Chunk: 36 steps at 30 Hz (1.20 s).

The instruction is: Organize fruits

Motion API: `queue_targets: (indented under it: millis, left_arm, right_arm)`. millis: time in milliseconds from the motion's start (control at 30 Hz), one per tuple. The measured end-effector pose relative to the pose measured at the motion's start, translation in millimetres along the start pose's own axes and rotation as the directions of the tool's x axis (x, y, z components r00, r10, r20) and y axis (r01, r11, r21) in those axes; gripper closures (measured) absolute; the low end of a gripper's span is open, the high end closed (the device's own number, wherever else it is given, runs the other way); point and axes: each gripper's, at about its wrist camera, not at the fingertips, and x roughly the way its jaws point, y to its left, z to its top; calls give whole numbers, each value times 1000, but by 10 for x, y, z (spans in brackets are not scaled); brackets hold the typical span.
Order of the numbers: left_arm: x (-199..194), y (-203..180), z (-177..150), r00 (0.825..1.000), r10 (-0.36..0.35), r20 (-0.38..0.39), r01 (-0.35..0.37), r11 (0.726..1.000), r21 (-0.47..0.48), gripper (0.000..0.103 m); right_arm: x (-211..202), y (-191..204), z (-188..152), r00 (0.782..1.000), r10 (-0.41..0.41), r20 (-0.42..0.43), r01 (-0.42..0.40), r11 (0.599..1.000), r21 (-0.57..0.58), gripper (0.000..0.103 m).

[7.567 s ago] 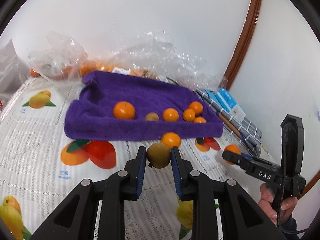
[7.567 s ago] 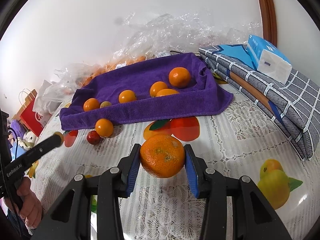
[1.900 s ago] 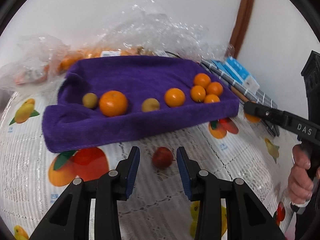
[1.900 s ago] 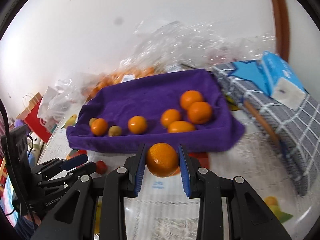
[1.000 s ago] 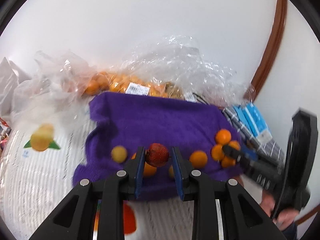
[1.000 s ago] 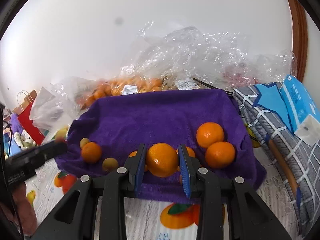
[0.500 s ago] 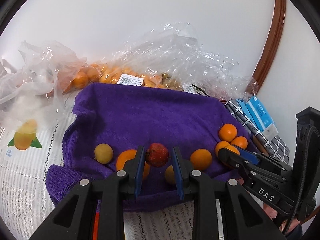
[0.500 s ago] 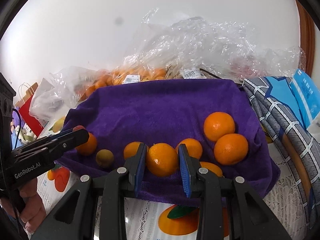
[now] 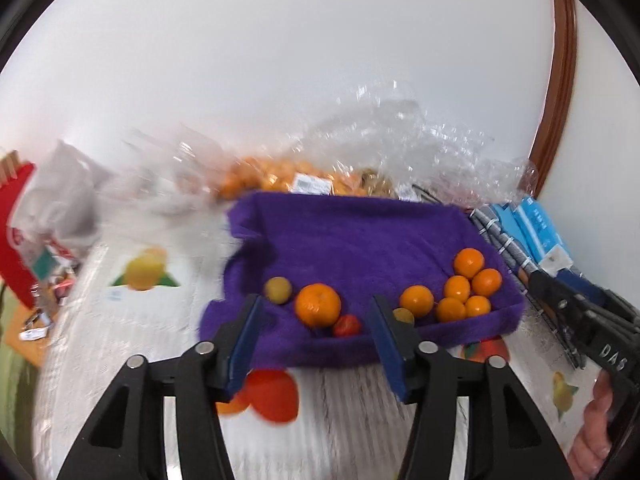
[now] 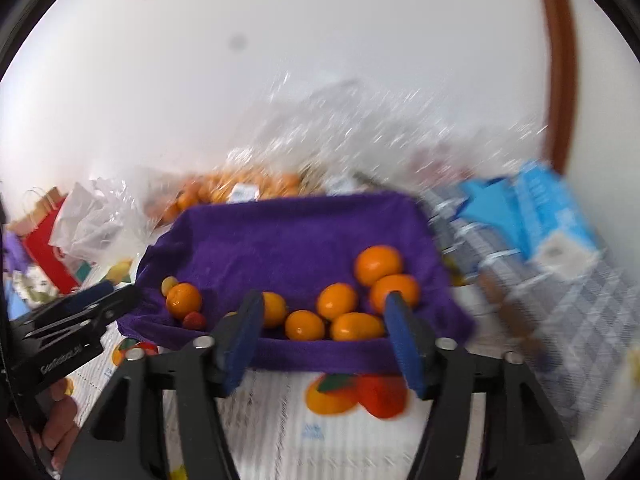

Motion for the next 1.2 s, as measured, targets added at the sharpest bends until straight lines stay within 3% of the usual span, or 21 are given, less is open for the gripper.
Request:
queue_targets:
  millis: [100,267,400,533,867,1200]
  left_arm:
    - [-357,-13,-65,1000,2,13,-2,1000,-19,36]
    - [-807,-91,-219,999,45,24,-45,999,1,29]
    - [-1099,-160,-305,997,45,60,-45,999,-4,17]
    - [-1301,-300,-329,994,67,90,-70,997,34,13]
    - [-1457,-429,-396,996,41,85,-43,999,26,12]
    - [-1505,-424,-429,994,63,89,-65,998,22,12]
  right_arm:
    - [-324,18,-5,999,-36,18,36,999,3,30]
    - [-776,23,-149,995,-100,18,100,995,-15,29]
    - [-1141,-13,-292,994,-99,47,100,995,-11,12]
    - [-1398,-49,-362,989,-131,74,131,991,-5,4]
    - [-1625,-164,-482,986,-158,60,157,987,31,3]
    - [-1643,-166,-510,987,-154,55,152,988,41,3]
